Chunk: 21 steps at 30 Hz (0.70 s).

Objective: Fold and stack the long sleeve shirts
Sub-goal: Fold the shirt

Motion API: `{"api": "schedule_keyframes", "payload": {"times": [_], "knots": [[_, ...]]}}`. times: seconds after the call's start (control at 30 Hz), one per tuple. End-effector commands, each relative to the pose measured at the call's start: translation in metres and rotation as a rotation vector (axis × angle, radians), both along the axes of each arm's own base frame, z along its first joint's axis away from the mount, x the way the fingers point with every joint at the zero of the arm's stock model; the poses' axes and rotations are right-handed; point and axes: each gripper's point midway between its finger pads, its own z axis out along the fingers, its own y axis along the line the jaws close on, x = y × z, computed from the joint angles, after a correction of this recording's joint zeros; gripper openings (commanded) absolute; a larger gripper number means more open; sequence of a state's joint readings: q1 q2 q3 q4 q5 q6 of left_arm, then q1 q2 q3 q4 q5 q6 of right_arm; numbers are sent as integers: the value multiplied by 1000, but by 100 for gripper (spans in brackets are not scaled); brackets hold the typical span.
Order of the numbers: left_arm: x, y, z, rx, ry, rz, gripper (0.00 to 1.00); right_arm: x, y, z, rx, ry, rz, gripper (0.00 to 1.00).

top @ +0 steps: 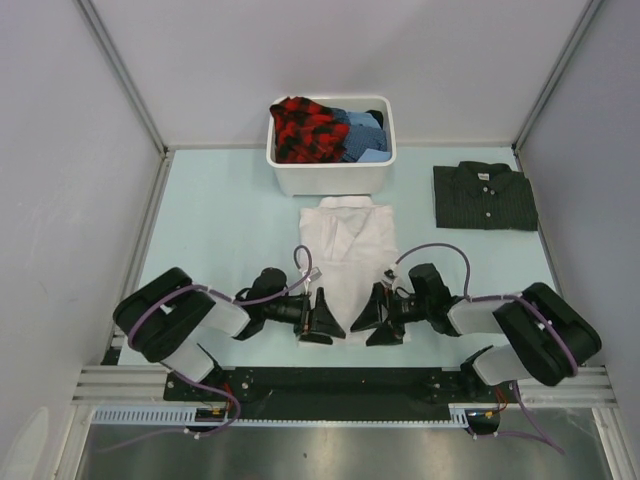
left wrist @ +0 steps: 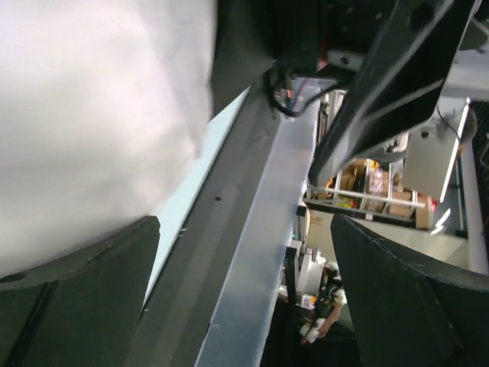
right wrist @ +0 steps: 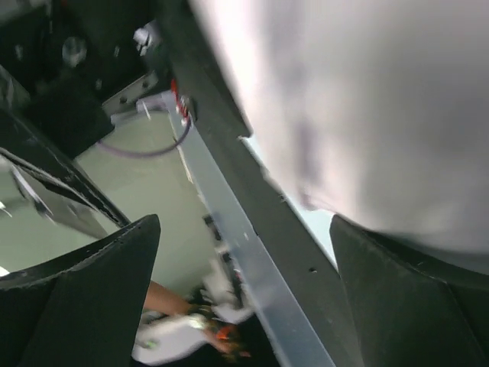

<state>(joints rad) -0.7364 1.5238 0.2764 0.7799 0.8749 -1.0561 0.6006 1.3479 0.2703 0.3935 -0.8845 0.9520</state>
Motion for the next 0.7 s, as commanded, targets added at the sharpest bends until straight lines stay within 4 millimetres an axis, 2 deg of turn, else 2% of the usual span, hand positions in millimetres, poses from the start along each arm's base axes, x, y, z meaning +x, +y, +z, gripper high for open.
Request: {"api": "schedule_keyframes", "payload": {"times": [0.0, 0.13, 0.2, 0.27, 0.37, 0.43, 0.47, 0.53, 0.63, 0.67], "knots": [[8, 7, -26, 83, 48, 80, 99, 19, -16, -31, -83, 142, -149, 100], [13, 35, -55, 206, 124, 171, 99, 12, -30, -42, -141, 255, -200, 100], [11, 47, -61, 241, 116, 162, 99, 9, -38, -41, -170, 252, -203, 100], [13, 56, -59, 235, 68, 149, 99, 6, -38, -31, -152, 240, -173, 100], [13, 45, -24, 117, -85, 75, 99, 8, -38, -5, -116, 143, -138, 100], [11, 30, 12, 12, -243, 20, 99, 17, -42, 13, -89, 84, -156, 100], [10, 26, 19, -6, -288, 9, 99, 18, -42, 19, -64, 78, -148, 100], [4, 11, 33, -50, -366, -21, 99, 23, -51, 12, -78, 113, -195, 100], [9, 10, 6, 46, -260, 1, 99, 22, -59, -16, -155, 249, -261, 100], [12, 17, -20, 130, -174, 32, 99, 24, -64, -25, -183, 308, -304, 100]]}}
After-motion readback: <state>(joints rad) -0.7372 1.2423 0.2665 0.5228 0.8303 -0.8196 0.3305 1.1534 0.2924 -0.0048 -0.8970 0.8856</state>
